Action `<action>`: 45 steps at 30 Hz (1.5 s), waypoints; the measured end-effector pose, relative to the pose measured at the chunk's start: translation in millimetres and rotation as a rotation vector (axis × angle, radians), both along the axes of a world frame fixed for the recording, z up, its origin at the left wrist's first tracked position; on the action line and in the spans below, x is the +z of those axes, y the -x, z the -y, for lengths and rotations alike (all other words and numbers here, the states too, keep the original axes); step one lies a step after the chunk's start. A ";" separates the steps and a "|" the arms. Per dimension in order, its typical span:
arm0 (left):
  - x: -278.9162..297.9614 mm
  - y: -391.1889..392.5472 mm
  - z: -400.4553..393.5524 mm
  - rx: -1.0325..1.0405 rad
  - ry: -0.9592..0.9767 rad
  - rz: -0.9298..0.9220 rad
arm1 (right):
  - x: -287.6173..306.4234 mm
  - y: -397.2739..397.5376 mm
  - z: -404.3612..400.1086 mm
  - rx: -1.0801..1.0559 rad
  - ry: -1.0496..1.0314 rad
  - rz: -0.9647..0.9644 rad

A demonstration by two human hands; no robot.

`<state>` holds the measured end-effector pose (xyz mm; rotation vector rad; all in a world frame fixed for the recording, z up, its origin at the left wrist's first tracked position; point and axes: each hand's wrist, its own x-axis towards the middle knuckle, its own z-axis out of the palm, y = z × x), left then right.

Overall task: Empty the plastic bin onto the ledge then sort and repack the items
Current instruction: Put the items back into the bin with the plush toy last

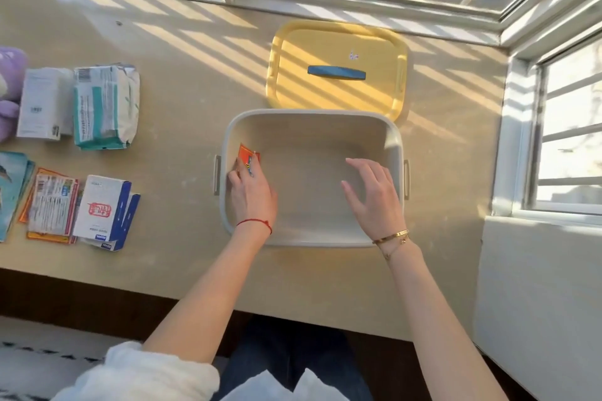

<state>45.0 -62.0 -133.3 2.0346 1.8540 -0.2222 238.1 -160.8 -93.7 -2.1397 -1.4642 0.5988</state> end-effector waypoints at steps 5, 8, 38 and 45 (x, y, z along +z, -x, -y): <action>-17.7 3.1 1.5 0.016 0.060 0.031 | -3.8 -5.7 4.5 -0.003 0.009 0.004; -17.4 4.0 1.1 0.043 0.025 0.074 | -6.8 -8.1 8.8 -0.005 0.022 0.002; 1.3 17.5 -12.9 0.204 0.013 -0.054 | -1.0 9.8 14.5 0.009 0.012 0.013; -12.9 35.7 -11.3 -0.006 0.106 -0.144 | 1.6 12.5 17.6 0.013 0.030 0.015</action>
